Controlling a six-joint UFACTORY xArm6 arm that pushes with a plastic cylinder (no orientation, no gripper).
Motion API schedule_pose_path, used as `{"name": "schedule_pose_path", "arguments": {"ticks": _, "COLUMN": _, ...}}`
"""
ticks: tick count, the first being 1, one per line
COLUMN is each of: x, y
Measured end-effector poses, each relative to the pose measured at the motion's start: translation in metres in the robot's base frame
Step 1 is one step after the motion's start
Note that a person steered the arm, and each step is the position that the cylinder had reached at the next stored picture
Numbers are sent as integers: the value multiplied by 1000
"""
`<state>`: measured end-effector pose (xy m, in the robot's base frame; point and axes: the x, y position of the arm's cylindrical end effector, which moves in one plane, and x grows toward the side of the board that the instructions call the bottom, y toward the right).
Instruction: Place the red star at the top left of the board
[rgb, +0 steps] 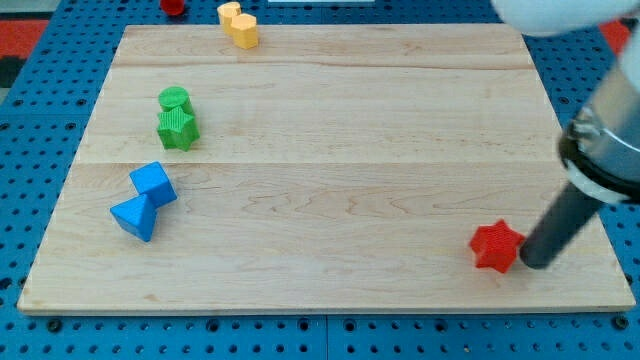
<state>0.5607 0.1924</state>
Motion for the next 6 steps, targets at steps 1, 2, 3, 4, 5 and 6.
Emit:
{"name": "schedule_pose_path", "arguments": {"ticks": 1, "x": -8, "y": -77}}
{"name": "schedule_pose_path", "arguments": {"ticks": 2, "x": -14, "y": -156}}
{"name": "schedule_pose_path", "arguments": {"ticks": 3, "x": -69, "y": -221}}
{"name": "schedule_pose_path", "arguments": {"ticks": 4, "x": -113, "y": -219}}
{"name": "schedule_pose_path", "arguments": {"ticks": 5, "x": -145, "y": -204}}
{"name": "schedule_pose_path", "arguments": {"ticks": 6, "x": -184, "y": -185}}
